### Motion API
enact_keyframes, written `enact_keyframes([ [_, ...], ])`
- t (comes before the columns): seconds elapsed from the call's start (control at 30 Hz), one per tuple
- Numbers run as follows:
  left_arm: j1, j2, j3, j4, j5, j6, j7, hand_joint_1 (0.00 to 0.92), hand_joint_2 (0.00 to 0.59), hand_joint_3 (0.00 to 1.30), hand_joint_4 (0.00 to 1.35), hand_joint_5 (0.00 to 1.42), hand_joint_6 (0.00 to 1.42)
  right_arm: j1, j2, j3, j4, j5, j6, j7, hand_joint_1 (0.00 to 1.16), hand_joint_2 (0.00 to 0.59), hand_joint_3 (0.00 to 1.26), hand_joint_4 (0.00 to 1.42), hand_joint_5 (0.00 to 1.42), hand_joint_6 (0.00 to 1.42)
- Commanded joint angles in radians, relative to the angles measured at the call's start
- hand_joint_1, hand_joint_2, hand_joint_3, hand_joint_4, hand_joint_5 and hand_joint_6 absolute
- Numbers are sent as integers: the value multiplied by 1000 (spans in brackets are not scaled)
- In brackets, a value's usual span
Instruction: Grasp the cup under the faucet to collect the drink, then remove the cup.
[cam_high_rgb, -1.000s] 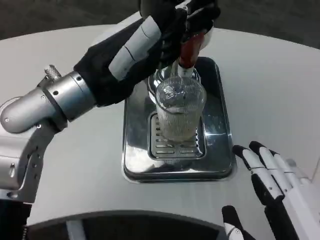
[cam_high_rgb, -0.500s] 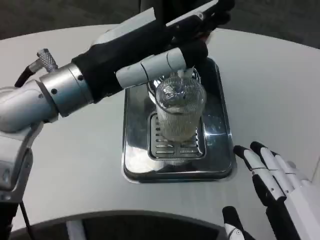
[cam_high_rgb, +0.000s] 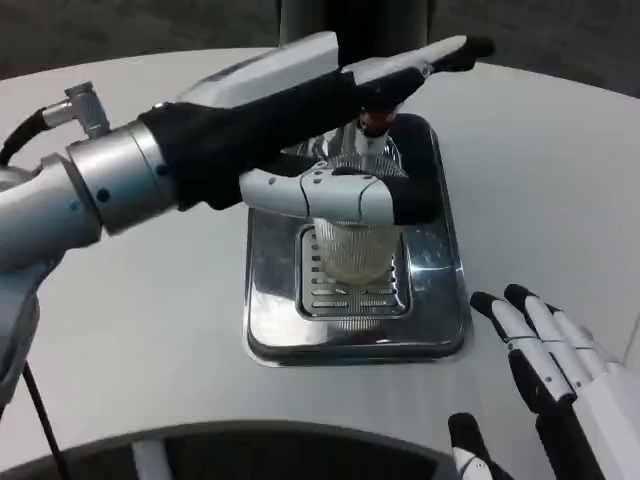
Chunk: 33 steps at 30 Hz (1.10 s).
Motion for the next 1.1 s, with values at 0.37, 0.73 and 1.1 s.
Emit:
enact_keyframes([
  [0.37,19,71,-22,-77,97,-98,-1,0,70,0,0,3,0,-50,26,5,46,88,91,40,400,415,65,12,40,131],
  [0.73,43,71,-22,-115,107,-89,7,0,71,0,0,0,0,-202,43,-12,103,189,208,91,436,361,14,0,0,40],
  [1.1,54,77,-26,-147,115,-74,8,0,75,0,0,0,0,-384,16,-64,247,362,267,82,529,307,0,0,0,0],
])
